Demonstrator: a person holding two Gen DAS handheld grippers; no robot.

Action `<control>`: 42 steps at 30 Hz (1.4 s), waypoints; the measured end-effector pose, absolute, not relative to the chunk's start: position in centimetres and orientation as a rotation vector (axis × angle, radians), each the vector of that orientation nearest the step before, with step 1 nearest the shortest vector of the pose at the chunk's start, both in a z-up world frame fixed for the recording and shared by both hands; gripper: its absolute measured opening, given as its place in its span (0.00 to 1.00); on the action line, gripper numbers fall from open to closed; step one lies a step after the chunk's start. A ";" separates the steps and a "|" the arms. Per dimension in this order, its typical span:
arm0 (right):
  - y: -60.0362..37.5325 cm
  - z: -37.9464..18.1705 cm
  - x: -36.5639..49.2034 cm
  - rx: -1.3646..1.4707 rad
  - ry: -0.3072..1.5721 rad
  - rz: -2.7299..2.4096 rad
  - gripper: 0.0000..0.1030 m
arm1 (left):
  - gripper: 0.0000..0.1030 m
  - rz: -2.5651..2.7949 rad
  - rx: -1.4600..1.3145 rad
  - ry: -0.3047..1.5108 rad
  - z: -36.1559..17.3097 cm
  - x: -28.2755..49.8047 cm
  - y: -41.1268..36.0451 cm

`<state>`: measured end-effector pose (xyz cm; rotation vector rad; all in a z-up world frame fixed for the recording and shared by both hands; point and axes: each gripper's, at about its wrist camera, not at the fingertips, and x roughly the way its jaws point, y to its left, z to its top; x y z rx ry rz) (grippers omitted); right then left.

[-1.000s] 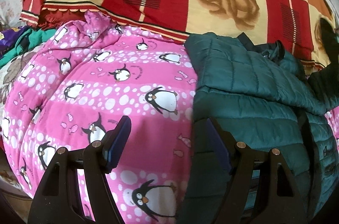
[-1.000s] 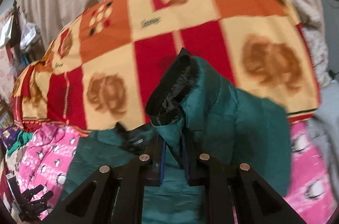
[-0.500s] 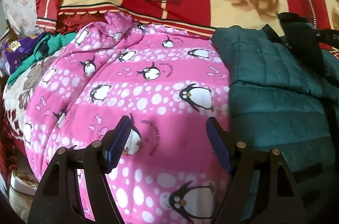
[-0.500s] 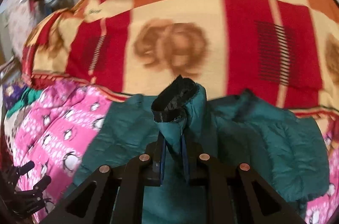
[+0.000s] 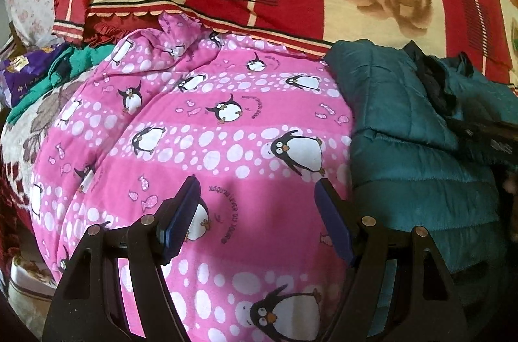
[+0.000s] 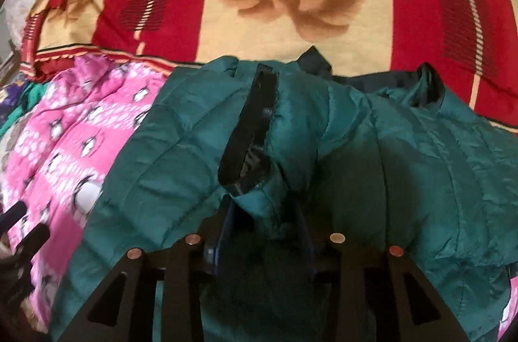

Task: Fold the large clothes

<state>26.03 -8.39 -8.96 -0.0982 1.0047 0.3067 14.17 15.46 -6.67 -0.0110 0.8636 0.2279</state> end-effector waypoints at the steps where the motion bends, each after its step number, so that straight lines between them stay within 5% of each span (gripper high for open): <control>1: -8.6 -8.5 25.5 -0.116 1.007 0.305 0.36 | 0.72 0.225 -0.022 0.859 -6.6 14.1 15.5; 4: -10.3 -6.6 22.8 -0.135 0.993 0.297 0.40 | 0.72 0.215 -0.034 0.845 -6.3 14.1 15.1; 8: -14.9 -5.3 17.7 -0.169 0.979 0.287 0.67 | 0.72 0.125 -0.050 0.806 -5.6 14.2 12.9; 15: -25.7 -6.3 9.6 -0.194 0.885 0.131 0.67 | 0.72 -0.232 -0.047 0.756 -2.6 18.9 4.7; 23: -32.5 -8.2 8.5 0.033 1.013 0.098 0.67 | 0.72 -0.321 -0.063 0.837 -3.8 26.8 -1.4; 24: -32.5 -8.3 8.6 0.031 1.012 0.102 0.67 | 0.70 -0.331 -0.073 0.846 -4.0 27.1 -1.7; 26: -32.4 -8.3 8.4 0.011 1.015 0.101 0.68 | 0.48 -0.384 -0.112 0.887 -4.6 27.6 -2.6; 28: -32.3 -8.5 8.7 0.003 1.024 0.097 0.70 | 0.15 -0.361 -0.090 0.910 -5.1 27.7 -3.3; 31: -32.3 -9.0 8.9 0.014 1.040 0.092 0.73 | 0.07 -0.354 -0.084 0.865 -4.2 26.4 -2.9; 42: -32.3 -9.0 9.3 0.029 1.047 0.066 0.76 | 0.06 -0.256 -0.203 0.729 -0.2 23.1 7.2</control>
